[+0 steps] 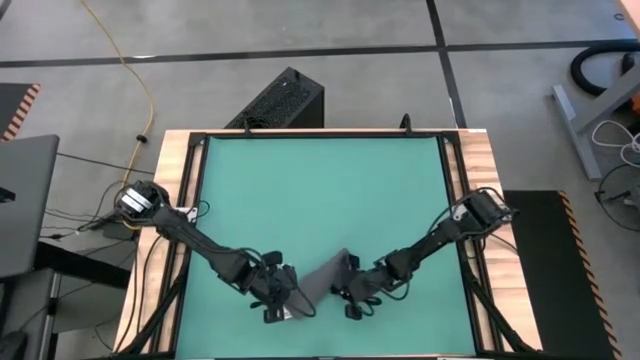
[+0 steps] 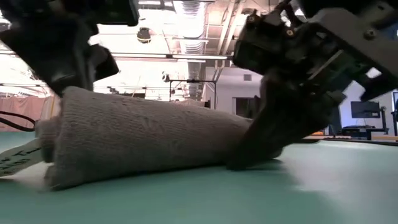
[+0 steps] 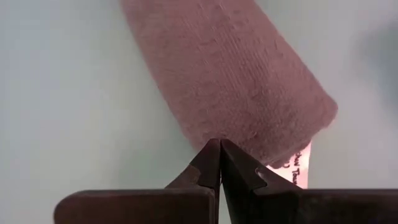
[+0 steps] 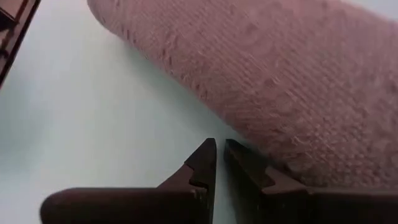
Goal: Roll towel
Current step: Roll the gray towel
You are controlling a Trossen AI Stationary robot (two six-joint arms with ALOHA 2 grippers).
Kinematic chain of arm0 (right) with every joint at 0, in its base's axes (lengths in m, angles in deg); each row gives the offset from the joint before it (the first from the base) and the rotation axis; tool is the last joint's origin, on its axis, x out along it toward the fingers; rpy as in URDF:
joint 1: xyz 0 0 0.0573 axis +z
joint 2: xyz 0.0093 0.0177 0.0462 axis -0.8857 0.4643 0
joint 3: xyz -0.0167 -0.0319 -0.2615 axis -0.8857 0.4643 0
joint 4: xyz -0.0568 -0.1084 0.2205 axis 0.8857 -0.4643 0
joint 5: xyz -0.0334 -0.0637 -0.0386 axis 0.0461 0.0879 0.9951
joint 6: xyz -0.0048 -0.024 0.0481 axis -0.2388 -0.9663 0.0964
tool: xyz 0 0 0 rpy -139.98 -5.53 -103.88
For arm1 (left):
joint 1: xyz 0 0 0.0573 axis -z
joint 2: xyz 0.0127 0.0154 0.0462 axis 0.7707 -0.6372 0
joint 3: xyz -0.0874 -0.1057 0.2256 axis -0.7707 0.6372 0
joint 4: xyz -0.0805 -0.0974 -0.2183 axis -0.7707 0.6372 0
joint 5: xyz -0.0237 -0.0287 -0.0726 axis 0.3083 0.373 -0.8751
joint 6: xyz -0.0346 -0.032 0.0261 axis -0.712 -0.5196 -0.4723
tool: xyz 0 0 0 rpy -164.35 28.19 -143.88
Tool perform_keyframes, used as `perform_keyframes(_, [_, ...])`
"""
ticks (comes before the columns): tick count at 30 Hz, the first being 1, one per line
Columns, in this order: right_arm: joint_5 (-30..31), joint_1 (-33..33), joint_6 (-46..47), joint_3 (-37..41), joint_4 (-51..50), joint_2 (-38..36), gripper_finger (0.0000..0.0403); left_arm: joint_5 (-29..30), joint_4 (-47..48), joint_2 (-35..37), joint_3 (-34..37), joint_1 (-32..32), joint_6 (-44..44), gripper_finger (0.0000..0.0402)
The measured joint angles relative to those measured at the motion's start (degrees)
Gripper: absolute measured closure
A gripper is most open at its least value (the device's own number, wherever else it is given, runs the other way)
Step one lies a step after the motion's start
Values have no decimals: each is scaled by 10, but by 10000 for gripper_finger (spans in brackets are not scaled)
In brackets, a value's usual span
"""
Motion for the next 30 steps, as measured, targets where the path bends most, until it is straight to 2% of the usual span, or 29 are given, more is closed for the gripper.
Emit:
perform_keyframes(16, [-13, -98, -247, -48, -16, 14, 339, -28, -10, 17, 25, 68, -81, 401])
perform_keyframes(19, [-45, -121, -270, -73, -10, 18, 339, -28, -9, 21, 25, 77, -91, 401])
perform_keyframes(23, [-75, -142, -293, -135, -16, 63, 339, -28, 21, 24, 25, 86, -109, 402])
perform_keyframes(25, [-88, -148, -299, -182, -51, 92, 339, -15, 49, 31, 25, 92, -125, 401])
perform_keyframes(27, [-90, -151, -300, -225, -133, 107, 339, 14, 71, 44, 26, 97, -137, 401])
perform_keyframes(30, [-90, -149, -319, -257, -216, 98, 339, 48, 98, 74, 25, 107, -144, 401])
